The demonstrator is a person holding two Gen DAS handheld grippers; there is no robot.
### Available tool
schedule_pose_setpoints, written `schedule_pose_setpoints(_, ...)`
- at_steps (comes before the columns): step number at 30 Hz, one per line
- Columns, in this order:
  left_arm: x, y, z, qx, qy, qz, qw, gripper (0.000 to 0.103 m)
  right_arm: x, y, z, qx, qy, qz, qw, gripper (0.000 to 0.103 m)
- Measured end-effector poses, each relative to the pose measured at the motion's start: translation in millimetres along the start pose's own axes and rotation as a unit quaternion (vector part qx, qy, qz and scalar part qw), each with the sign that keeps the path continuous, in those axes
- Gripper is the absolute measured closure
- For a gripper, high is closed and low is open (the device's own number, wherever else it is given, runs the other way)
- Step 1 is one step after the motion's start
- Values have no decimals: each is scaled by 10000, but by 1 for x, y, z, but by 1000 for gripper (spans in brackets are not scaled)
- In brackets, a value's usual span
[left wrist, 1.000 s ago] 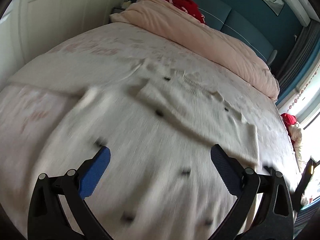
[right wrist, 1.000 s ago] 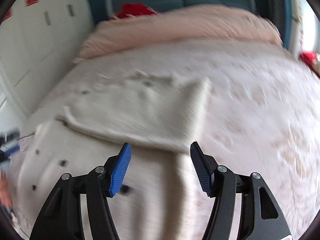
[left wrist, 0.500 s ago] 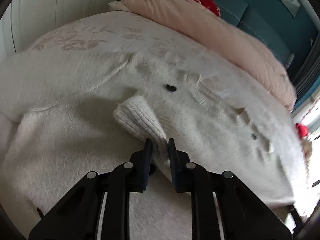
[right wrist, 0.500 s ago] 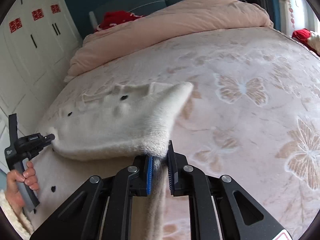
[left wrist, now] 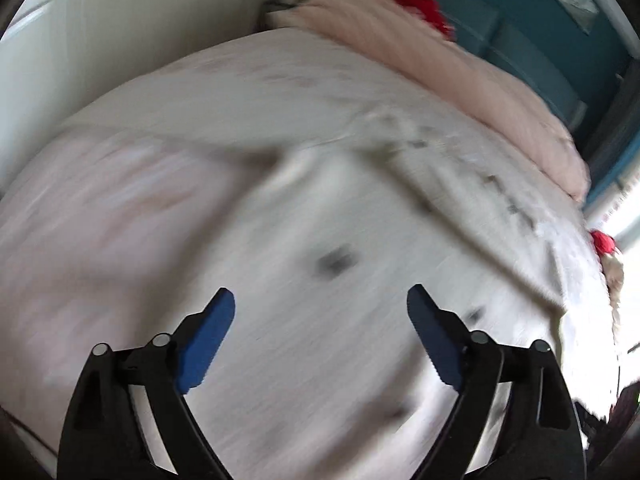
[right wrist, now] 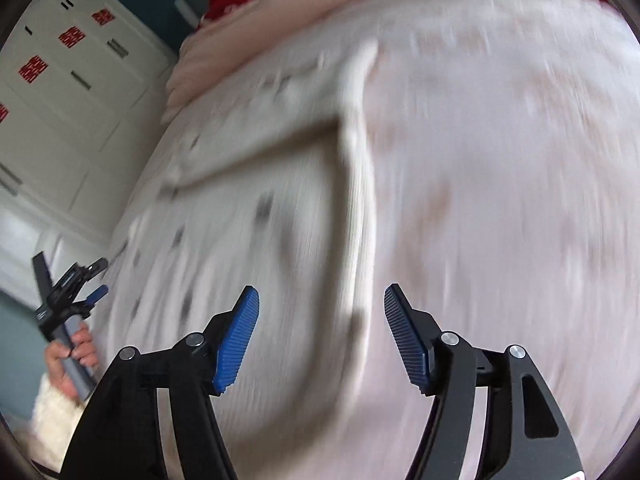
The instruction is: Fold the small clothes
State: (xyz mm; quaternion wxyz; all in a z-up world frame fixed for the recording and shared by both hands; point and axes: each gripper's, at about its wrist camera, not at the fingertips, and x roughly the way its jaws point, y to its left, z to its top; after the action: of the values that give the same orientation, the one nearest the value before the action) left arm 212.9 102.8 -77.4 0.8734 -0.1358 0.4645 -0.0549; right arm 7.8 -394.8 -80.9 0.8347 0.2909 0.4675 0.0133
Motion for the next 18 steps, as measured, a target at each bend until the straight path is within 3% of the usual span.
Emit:
schedule_pose_setpoints(3,-22,58,-38,-534,238,272,9979,16,-1,4,-55,60,348,160,9992,37)
schedule_pose_setpoints(5,-25,78,-54,-818,407,217,9956,16,-1,11,-70,19,203,199,9996,32)
schedule_pose_setpoints(8,-33,69,-69,-669,266,119,9973,16,8,23,-70,-107,103,201,9997,31)
schedule_pose_setpoints(9,-29,63,-70,-633,362,-74,9973,16,13,26,-67,-86,85,253,9996,31)
schedule_pose_setpoints(10,-27,59,-72,-594,482,-296,9966,16,17,28,-63,-69,88,320,9994,39)
schedule_pose_setpoints(11,-25,51,-73,-503,512,-285,9970,18,22,31,-59,-80,71,316,9994,75)
schedule_pose_setpoints(12,-23,43,-73,-412,487,-197,9978,36,26,32,-55,-55,141,303,9994,95)
schedule_pose_setpoints(13,-20,39,-72,-360,541,-172,9977,49,28,30,-52,25,223,328,9992,93)
schedule_pose_setpoints(14,-16,35,-69,-346,708,-232,9966,84,22,27,-49,125,105,332,9993,93)
schedule_pose_setpoints(16,-20,35,-70,-560,957,-555,9923,89,-3,28,-49,11,-138,250,9996,94)
schedule_pose_setpoints(18,-37,28,-75,-374,814,-598,9942,90,-36,28,-50,-195,-374,70,9991,94)
